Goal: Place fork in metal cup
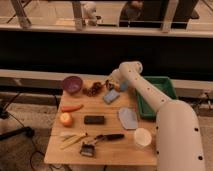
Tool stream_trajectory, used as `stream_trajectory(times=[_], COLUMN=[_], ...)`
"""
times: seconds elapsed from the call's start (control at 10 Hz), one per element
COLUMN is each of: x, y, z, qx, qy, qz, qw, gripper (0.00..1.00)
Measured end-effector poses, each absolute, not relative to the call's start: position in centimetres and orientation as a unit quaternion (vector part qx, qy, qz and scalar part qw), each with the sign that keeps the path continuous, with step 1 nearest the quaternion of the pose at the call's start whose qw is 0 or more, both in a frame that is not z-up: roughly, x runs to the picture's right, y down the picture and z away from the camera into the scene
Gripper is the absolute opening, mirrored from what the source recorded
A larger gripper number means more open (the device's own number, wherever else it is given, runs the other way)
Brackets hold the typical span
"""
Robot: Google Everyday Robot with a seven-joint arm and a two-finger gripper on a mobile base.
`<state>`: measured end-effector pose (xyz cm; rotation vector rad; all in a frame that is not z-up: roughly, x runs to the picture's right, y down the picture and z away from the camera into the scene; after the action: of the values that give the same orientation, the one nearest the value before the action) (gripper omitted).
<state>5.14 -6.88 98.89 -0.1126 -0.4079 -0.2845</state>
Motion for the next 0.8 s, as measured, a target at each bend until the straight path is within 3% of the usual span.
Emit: stream_trajectory(times=[0.4, 0.6, 0.8], x=[5.01, 4.82, 4.45], y=[-6.98, -7.01, -7.16], z=[98.89, 98.78, 98.53], qx=[-0.056, -0.056, -0.054], qy=[-0.197, -0.197, -0.2], qz=[-0.137, -0.136, -0.137], qw=[0.969, 0.969, 0.969], gripper=[0.7, 0.8, 0.8])
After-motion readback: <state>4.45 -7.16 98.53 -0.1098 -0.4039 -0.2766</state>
